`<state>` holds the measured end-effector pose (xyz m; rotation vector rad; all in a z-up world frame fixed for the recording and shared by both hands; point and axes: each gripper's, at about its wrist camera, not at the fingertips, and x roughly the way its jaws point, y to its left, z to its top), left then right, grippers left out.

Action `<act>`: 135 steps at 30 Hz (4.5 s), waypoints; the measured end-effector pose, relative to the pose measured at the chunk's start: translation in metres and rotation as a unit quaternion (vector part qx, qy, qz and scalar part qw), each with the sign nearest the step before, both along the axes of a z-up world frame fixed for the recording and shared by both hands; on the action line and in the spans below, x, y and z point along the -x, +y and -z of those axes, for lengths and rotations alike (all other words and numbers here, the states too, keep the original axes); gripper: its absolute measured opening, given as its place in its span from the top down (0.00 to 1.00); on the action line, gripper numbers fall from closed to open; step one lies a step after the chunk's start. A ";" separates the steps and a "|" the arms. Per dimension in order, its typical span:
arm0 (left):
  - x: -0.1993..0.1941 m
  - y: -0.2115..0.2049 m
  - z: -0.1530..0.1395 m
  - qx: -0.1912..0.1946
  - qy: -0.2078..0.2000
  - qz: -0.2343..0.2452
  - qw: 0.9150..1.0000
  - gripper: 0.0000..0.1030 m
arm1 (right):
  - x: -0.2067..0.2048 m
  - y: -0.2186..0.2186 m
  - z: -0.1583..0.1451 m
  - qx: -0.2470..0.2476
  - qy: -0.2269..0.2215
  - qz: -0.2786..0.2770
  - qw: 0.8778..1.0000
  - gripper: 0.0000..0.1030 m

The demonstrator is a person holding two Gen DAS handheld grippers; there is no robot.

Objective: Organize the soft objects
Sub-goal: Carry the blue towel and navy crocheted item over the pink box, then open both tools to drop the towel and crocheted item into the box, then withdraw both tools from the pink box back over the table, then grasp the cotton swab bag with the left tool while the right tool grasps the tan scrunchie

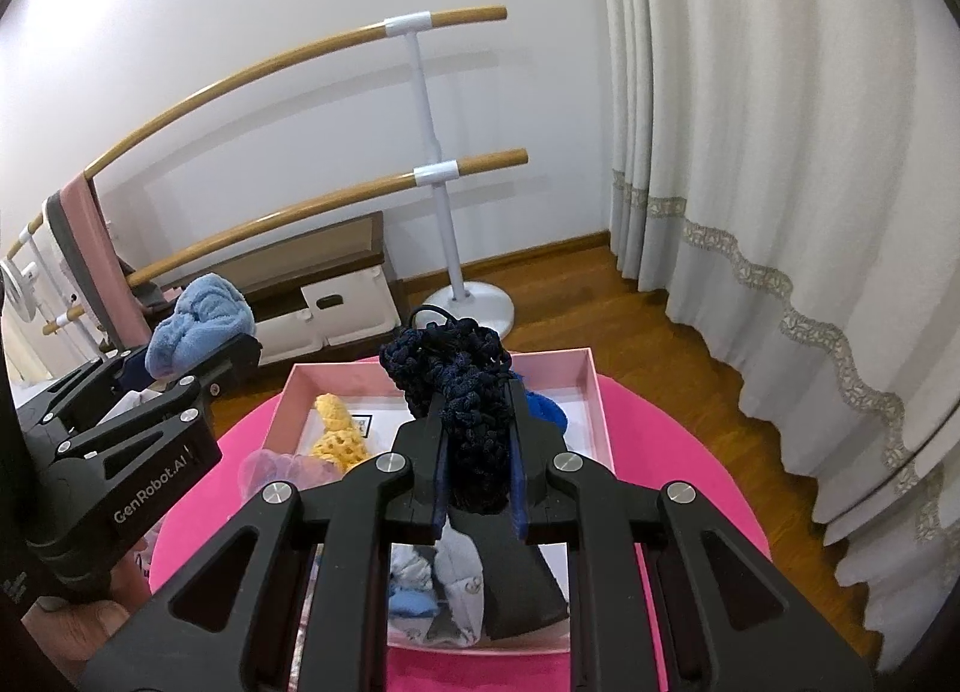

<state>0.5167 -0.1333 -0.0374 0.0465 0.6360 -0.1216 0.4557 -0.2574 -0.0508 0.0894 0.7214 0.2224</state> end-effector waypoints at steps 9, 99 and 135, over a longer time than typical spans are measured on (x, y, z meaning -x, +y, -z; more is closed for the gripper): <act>-0.048 -0.006 0.012 0.006 0.016 0.002 1.000 0.58 | -0.023 -0.003 0.010 0.004 0.017 0.001 1.000 0.85; 0.322 0.092 0.016 0.006 -0.036 -0.056 0.998 0.00 | 0.269 0.015 0.009 0.005 -0.065 0.054 0.996 0.00; 0.197 0.057 0.123 0.004 0.092 -0.025 0.995 0.00 | 0.194 0.001 0.080 0.006 0.033 0.050 0.998 0.00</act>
